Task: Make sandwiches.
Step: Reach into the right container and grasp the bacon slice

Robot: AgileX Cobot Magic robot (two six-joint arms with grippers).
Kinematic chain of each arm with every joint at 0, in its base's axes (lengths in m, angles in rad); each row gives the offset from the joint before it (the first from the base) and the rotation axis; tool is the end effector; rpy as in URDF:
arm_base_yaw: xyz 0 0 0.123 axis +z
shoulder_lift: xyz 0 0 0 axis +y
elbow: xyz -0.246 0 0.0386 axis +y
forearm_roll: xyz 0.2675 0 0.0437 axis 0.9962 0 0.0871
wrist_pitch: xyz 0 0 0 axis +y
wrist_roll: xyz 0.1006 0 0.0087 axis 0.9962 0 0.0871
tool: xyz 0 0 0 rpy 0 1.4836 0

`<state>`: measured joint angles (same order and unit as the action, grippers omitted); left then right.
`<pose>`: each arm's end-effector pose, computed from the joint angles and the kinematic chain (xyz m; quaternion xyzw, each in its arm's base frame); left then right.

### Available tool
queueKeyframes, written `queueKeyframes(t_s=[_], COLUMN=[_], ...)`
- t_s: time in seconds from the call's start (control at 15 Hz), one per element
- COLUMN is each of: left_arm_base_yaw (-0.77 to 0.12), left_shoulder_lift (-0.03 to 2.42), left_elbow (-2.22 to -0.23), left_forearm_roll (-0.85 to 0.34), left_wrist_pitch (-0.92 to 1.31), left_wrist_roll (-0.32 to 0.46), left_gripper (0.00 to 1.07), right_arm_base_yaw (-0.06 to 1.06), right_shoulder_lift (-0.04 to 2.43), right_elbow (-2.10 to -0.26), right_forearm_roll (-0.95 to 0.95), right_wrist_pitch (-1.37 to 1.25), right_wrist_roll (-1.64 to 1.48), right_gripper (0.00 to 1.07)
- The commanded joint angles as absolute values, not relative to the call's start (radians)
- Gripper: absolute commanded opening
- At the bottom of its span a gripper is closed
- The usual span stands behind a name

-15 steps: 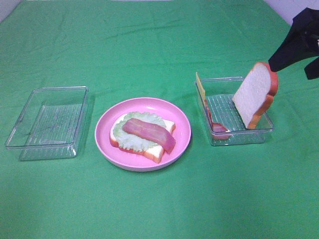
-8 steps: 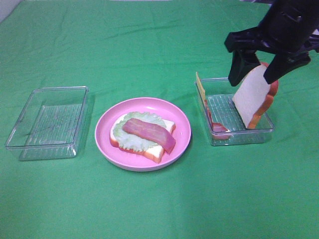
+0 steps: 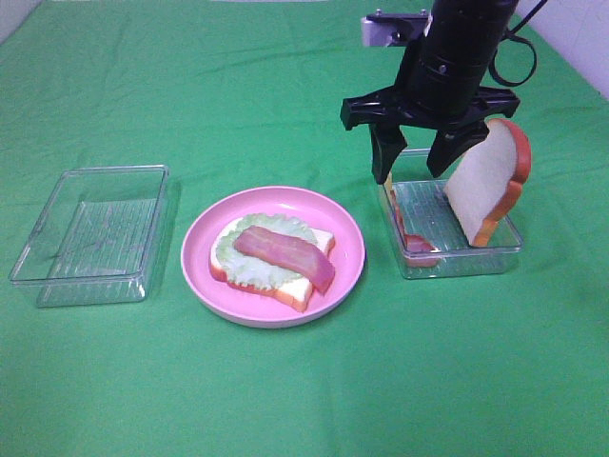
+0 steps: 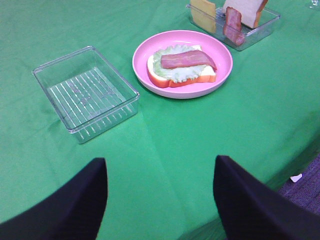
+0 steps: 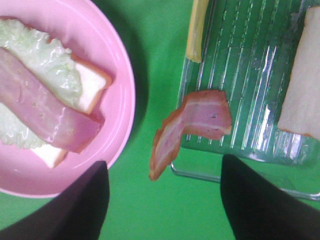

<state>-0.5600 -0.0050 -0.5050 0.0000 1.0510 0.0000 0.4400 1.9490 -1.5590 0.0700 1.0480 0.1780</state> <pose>0.0480 -0.0301 0.2847 0.2344 0.8150 -0.1464 0.5093 0.3708 0.1813 0.1777 -0.1158 0.9867 0.0639 0.0948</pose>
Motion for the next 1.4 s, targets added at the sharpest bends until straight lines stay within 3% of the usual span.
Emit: queueKeyframes(t_s=[0.07, 0.53, 1.07, 1.4], left_arm_base_yaw=[-0.561, -0.561, -0.561, -0.561], left_shoulder_lift=[-0.027, -0.027, -0.027, -0.027], left_elbow=[-0.499, -0.499, -0.499, -0.499], left_forearm_roll=[-0.01, -0.01, -0.01, -0.01], left_wrist_pitch=[1.044, 1.044, 1.044, 1.044], left_wrist_roll=[0.0, 0.0, 0.0, 0.0], left_gripper=[0.6, 0.6, 0.6, 0.6], right_arm_base_yaw=[0.438, 0.437, 0.437, 0.437], right_shoulder_lift=[2.01, 2.103, 2.108, 2.108], right_elbow=[-1.594, -1.6, -1.6, -1.6], right_forearm_roll=[0.056, 0.0, -0.013, -0.016], right_wrist_pitch=[1.055, 1.02, 1.017, 1.023], right_wrist_roll=[0.19, 0.19, 0.187, 0.186], right_gripper=[0.61, 0.61, 0.35, 0.32])
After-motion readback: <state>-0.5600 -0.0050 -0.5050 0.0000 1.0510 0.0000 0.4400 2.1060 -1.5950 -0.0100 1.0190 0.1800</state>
